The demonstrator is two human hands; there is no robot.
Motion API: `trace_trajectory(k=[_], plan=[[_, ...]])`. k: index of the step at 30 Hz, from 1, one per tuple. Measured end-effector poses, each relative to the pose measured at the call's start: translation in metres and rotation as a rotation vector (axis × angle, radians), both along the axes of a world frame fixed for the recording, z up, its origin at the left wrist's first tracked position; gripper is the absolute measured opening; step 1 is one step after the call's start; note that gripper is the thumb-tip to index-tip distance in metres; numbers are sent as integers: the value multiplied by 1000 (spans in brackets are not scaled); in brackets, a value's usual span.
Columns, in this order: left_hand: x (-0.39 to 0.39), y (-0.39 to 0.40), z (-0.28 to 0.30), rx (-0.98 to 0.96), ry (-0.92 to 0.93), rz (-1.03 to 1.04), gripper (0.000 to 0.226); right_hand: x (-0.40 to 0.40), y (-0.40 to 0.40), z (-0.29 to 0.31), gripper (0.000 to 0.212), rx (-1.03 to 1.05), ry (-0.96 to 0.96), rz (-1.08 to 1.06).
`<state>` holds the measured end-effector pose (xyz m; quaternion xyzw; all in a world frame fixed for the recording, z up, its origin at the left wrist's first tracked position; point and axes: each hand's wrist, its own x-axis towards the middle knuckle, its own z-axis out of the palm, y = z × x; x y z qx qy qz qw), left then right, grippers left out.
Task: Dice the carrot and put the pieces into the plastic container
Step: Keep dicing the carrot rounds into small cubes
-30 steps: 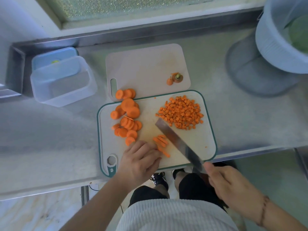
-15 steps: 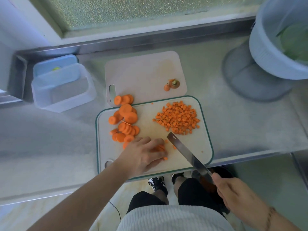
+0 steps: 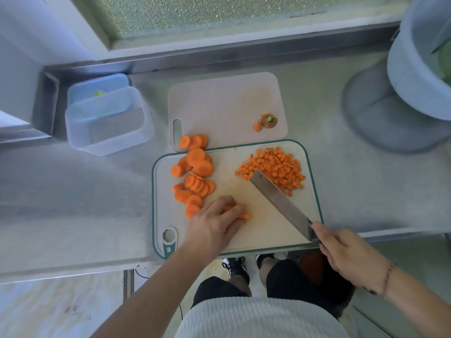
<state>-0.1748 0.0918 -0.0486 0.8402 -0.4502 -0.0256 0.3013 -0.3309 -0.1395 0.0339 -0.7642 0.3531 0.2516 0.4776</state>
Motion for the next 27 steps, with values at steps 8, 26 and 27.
trace_trajectory(k=[8,26,27], plan=[[-16,-14,7,-16,31,89,22,-8,9,0,60,17,-6,83],[25,4,8,99,36,-177,39,-13,16,0,62,32,-1,20],[22,5,7,104,26,-191,41,-14,18,-1,62,21,-15,28]])
